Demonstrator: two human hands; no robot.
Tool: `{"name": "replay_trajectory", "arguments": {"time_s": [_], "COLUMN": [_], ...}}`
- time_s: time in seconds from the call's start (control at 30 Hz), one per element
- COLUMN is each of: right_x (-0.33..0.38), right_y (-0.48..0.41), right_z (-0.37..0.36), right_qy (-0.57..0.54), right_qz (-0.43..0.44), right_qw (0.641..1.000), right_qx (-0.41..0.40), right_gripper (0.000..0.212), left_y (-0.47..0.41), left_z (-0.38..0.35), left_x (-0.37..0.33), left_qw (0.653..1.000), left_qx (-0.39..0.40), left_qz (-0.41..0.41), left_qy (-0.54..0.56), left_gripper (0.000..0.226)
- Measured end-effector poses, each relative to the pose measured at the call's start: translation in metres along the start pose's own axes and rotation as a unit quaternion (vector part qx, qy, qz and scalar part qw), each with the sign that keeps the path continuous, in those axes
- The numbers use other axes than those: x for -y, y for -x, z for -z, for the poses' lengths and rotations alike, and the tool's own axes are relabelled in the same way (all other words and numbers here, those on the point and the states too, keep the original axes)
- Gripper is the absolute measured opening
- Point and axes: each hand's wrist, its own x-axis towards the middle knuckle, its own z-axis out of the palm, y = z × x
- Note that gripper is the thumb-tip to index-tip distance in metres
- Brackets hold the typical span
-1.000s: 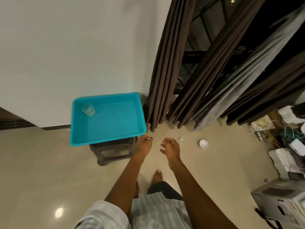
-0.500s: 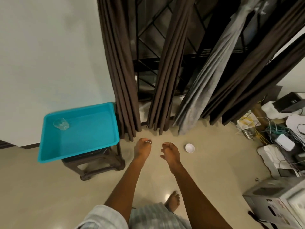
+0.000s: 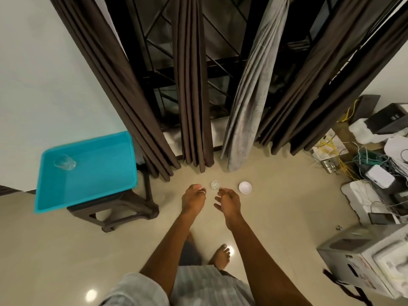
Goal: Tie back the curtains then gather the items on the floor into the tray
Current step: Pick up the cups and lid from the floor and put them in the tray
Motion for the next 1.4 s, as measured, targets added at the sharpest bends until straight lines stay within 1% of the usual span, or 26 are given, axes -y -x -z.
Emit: {"name": "replay_trajectory", "arguments": {"time_s": [0.13,0.23,0.33,0.5,0.67,0.73,0.8,0.9,1.0,1.07,1.23,1.33,1.4], "right_x": [0.005,0.017,0.042,0.08,0.086,0.087,0.087,0.081,0.067,0.057,0.022,-0.011,-0.034], "right_y": [-0.009,-0.022,-0.039,-0.071,-0.092,-0.101,-0.112,-0.133,-0.174,-0.205,-0.289,-0.336,-0.362], "right_z": [0.011,0.023,0.029,0.018,0.002,-0.004,-0.009,-0.011,-0.012,-0.01,0.005,0.015,0.019], "right_qy": [0.026,0.048,0.063,0.092,0.122,0.134,0.165,0.248,0.364,0.411,0.456,0.477,0.494], "right_qz": [0.008,0.011,0.009,0.011,0.007,0.001,0.004,0.006,0.026,0.039,0.031,0.031,0.03], "right_qw": [1.0,0.999,0.998,0.996,0.992,0.991,0.986,0.966,0.921,0.898,0.869,0.852,0.84], "right_qx": [0.004,-0.005,-0.007,0.006,0.015,0.023,0.031,0.079,0.135,0.154,0.191,0.211,0.222], "right_gripper": [0.015,0.013,0.014,0.017,0.016,0.014,0.017,0.02,0.03,0.036,0.042,0.046,0.047], "left_y": [-0.004,-0.015,-0.033,-0.075,-0.1,-0.105,-0.112,-0.122,-0.142,-0.164,-0.232,-0.27,-0.291], "left_z": [-0.021,-0.042,-0.06,-0.067,-0.065,-0.063,-0.063,-0.064,-0.073,-0.084,-0.123,-0.148,-0.162], "left_x": [-0.009,-0.023,-0.046,-0.08,-0.082,-0.075,-0.066,-0.058,-0.051,-0.041,-0.004,0.025,0.043], "left_qw": [1.0,0.999,0.998,0.997,0.997,0.997,0.996,0.993,0.99,0.988,0.983,0.978,0.977], "left_qx": [0.016,0.044,0.068,0.078,0.073,0.073,0.07,0.059,0.065,0.066,0.065,0.074,0.077], "left_qz": [0.007,0.006,0.009,0.019,0.029,0.038,0.044,0.063,0.073,0.076,0.093,0.088,0.099], "left_qy": [-0.011,-0.012,-0.006,0.018,0.013,-0.01,-0.041,-0.078,-0.101,-0.119,-0.146,-0.172,-0.174], "left_gripper": [0.027,0.025,0.027,0.03,0.04,0.038,0.034,0.029,0.032,0.033,0.034,0.038,0.038]}}
